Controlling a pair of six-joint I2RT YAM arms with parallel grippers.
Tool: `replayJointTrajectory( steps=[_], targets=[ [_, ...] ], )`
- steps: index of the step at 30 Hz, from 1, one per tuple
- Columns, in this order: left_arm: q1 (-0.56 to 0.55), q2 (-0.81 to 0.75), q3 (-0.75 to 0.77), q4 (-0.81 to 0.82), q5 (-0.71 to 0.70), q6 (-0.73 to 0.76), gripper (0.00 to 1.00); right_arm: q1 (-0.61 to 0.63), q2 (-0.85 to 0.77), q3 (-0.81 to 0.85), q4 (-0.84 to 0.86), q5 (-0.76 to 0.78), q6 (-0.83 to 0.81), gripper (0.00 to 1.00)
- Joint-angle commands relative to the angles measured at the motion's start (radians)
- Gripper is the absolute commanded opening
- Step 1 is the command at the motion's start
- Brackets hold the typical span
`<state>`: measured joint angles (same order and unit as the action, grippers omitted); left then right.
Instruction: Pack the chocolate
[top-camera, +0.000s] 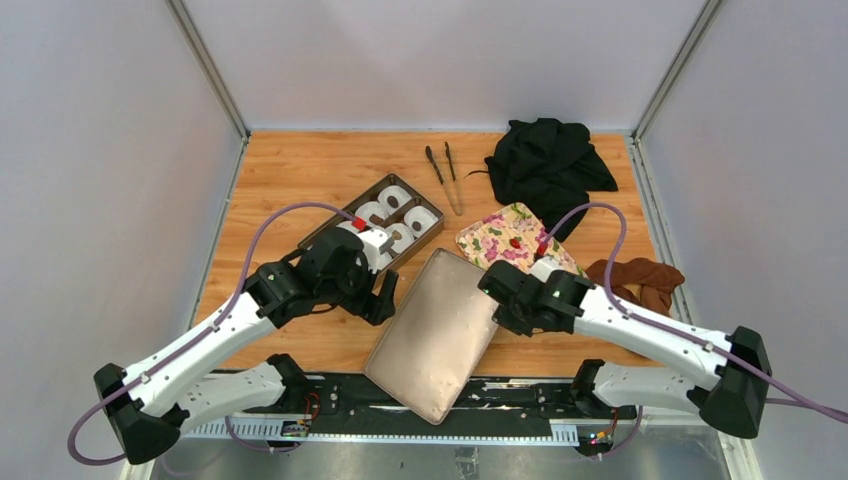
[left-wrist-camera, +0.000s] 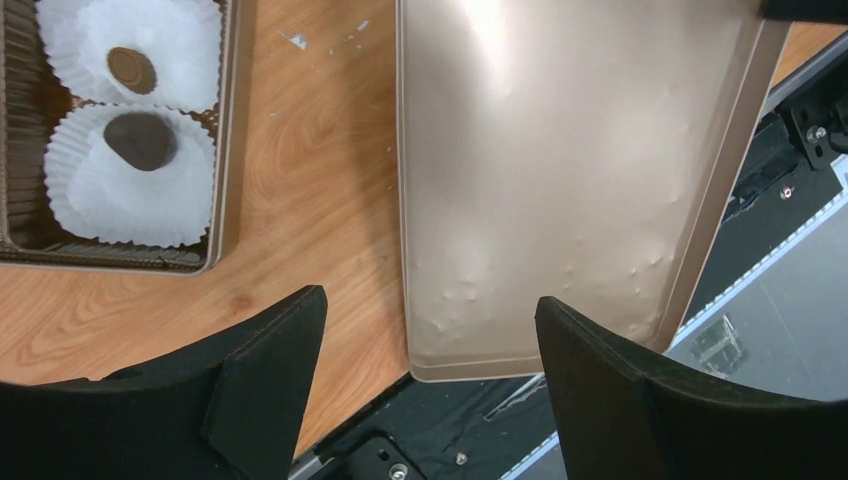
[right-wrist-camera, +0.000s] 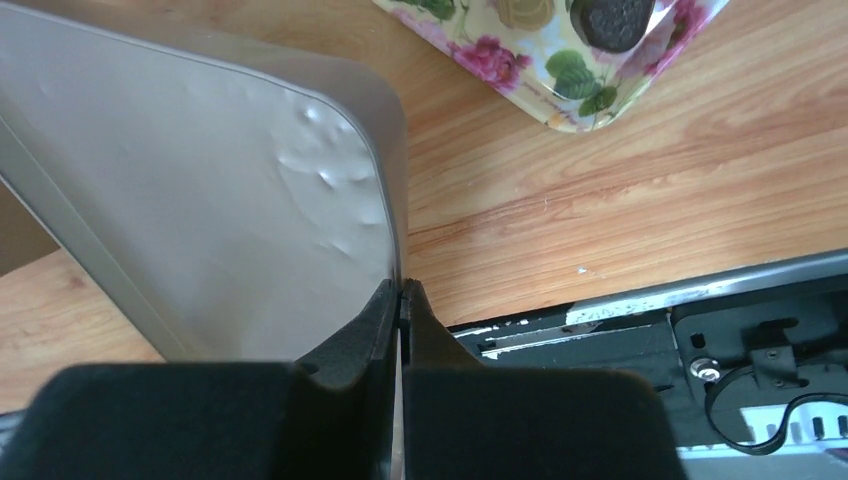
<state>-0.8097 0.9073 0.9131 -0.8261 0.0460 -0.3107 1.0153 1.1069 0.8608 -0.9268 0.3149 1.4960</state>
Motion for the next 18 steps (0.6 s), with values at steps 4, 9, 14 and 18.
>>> replayJointTrajectory(
  steps=[4, 9, 14, 18],
  targets=[
    [-0.011, 0.089, 0.008, 0.001, 0.116, 0.041, 0.83, 0.011, -0.193, -0.071, 0.102, 0.112, -0.157, 0.0],
    [-0.01, 0.114, -0.02, 0.073, 0.135, 0.034, 0.84, -0.002, -0.26, -0.09, 0.163, 0.111, -0.248, 0.0],
    [0.017, 0.133, -0.053, 0.158, 0.18, 0.032, 0.84, -0.003, -0.248, -0.063, 0.17, 0.086, -0.29, 0.0],
    [0.086, 0.131, -0.093, 0.222, 0.294, 0.03, 0.84, -0.004, -0.256, -0.054, 0.19, 0.081, -0.301, 0.0]
  ],
)
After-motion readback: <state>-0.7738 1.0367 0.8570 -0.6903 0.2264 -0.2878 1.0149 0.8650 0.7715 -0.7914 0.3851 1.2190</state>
